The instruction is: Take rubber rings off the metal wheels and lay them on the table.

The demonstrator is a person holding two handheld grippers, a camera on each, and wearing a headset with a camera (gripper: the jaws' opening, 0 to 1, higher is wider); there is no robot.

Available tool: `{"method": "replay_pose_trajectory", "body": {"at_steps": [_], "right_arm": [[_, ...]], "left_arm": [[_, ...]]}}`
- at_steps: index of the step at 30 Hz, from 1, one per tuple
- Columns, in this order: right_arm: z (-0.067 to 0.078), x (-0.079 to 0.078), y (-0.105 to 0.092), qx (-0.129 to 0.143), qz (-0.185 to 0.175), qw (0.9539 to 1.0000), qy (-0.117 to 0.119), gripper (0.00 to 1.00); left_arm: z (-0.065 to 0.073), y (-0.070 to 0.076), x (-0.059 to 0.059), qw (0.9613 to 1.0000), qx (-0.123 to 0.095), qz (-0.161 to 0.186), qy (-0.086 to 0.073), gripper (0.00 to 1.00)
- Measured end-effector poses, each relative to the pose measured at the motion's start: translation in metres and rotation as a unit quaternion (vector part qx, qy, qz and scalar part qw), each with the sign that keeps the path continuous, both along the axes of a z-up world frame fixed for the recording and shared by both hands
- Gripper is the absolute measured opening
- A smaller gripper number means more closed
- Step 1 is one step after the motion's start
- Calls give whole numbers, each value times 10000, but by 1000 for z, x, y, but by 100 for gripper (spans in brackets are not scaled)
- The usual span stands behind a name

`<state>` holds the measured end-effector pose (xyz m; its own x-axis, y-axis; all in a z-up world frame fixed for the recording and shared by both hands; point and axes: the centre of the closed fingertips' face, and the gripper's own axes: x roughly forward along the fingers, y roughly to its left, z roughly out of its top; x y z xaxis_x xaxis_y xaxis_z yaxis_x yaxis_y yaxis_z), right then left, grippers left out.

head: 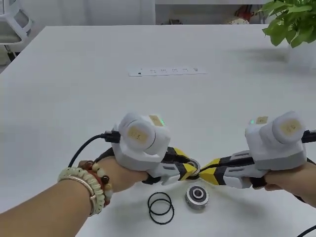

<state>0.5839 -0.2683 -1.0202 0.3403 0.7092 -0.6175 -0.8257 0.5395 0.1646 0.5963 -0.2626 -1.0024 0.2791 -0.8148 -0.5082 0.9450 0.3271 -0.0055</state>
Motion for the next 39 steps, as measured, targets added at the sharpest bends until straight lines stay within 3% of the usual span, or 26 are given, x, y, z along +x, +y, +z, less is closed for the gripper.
{"method": "replay_pose_trajectory", "body": {"at_steps": [5,7,9,13,14,15,16,17,19,20,21,22,24,39], "right_arm": [[0,0,1,-130,67,9998,-103,1],[0,3,-1,-303,50,9992,-241,0],[0,3,0,-346,-36,9992,-177,0],[3,13,-7,-101,-643,9978,79,0],[8,15,-7,217,-909,9952,301,0],[10,18,-7,323,-1026,9937,324,0],[15,18,-4,605,-1097,9908,511,0],[10,16,-7,475,-1139,9905,598,0],[10,15,-6,420,-1054,9923,499,0],[13,15,-4,509,-1080,9914,537,0],[16,12,0,682,-1177,9879,750,0],[14,13,-3,549,-1204,9889,669,0],[15,12,-2,538,-1154,9899,619,0],[21,8,8,701,-1110,9890,679,0]], "left_arm": [[0,0,0,10000,-5,17,5,14],[0,0,0,10000,-2,40,-6,14],[0,1,1,10000,10,49,-16,14],[0,3,0,9999,101,13,-99,14],[0,3,0,9999,103,24,-92,14],[0,3,0,9999,100,42,-74,14],[0,3,0,9999,94,42,-71,14],[-1,3,0,9999,95,45,-78,14],[-1,3,0,9999,101,34,-84,14],[-1,3,0,9999,108,23,-97,14],[-1,3,0,9999,120,11,-115,13],[-1,3,1,9998,152,9,-145,13],[-2,2,1,9996,200,-23,-210,13],[-1,2,1,9997,159,-14,-184,12]]}}
